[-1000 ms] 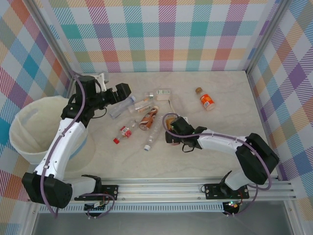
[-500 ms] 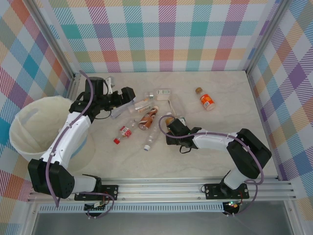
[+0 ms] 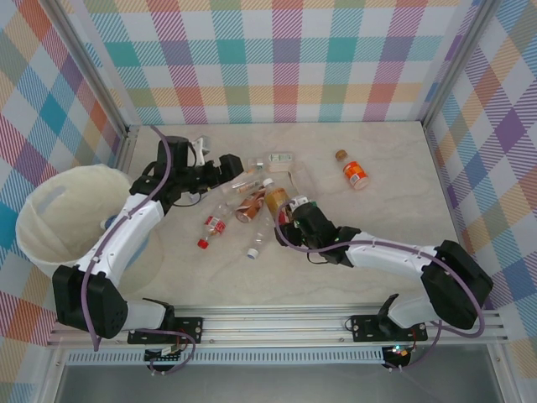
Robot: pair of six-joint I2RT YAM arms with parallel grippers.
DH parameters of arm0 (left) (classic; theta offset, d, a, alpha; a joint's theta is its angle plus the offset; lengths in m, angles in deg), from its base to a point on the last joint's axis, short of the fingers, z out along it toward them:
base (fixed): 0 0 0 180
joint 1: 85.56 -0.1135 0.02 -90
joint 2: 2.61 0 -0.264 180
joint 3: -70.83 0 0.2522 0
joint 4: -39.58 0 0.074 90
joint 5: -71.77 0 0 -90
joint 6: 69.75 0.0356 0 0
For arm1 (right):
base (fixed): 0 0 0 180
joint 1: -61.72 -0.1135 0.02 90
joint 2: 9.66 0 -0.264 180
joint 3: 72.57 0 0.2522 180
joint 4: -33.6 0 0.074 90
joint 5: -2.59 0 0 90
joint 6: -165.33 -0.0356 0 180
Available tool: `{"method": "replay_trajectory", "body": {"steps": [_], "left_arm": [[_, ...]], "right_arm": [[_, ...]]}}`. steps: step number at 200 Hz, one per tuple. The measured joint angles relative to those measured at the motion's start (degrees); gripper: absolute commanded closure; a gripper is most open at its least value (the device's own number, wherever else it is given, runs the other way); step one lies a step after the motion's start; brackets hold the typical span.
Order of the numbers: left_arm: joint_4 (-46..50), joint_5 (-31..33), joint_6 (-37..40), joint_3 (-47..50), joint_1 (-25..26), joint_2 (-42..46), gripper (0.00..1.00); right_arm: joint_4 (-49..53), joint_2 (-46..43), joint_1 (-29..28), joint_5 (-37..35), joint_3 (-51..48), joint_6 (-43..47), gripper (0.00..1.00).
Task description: Put the plastic bottles in the bin
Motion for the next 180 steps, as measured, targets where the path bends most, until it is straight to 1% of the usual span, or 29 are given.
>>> {"method": "replay_trajectory", "body": {"steps": [17, 46, 73, 87, 96, 116, 139, 162, 174, 180], "left_arm": [[-2.7, -1.9, -1.2, 0.7, 0.2, 0.0, 0.01], [-5.8, -4.0, -2.6, 0.9, 0.3, 0.0, 0.11], [-6.3, -4.0, -3.2, 1.3, 0.6, 0.0, 0.14], [-5.8, -2.9, -3.2, 1.3, 0.6, 0.0, 0.16], [-5.3, -2.3, -3.2, 1.3, 0.6, 0.0, 0.22], [-3.5, -2.4, -3.2, 1.3, 0.6, -0.2, 0.40], [-3.1, -3.7, -2.9, 1.3, 0.6, -0.7, 0.52], [-3.6, -3.8, -2.8, 0.9, 0.5, -1.1, 0.65], [-3.8, -3.4, -2.3, 0.9, 0.4, -1.1, 0.70], [-3.7, -3.4, -2.1, 0.8, 0.4, -1.1, 0.75]], "right_arm": [[-3.5, -0.1, 0.0, 3.6, 0.0, 1.5, 0.38], [-7.7, 0.0, -0.1, 9.4, 0.1, 2.8, 0.37], [-11.2, 0.9, -0.3, 13.7, 0.7, 2.9, 0.37], [-12.9, 1.3, -0.3, 15.5, 0.9, 2.8, 0.37], [-13.7, 1.5, -0.3, 16.3, 0.9, 2.8, 0.37], [-15.2, 2.0, -0.3, 17.8, 1.6, 2.9, 0.37], [-17.2, 2.6, -0.3, 18.3, 2.6, 2.7, 0.37], [-17.6, 3.0, -0.3, 18.4, 2.7, 1.9, 0.36], [-17.9, 3.3, -0.3, 18.5, 2.7, 1.6, 0.35], [-18.1, 3.5, -0.3, 18.6, 2.7, 1.5, 0.34]]}}
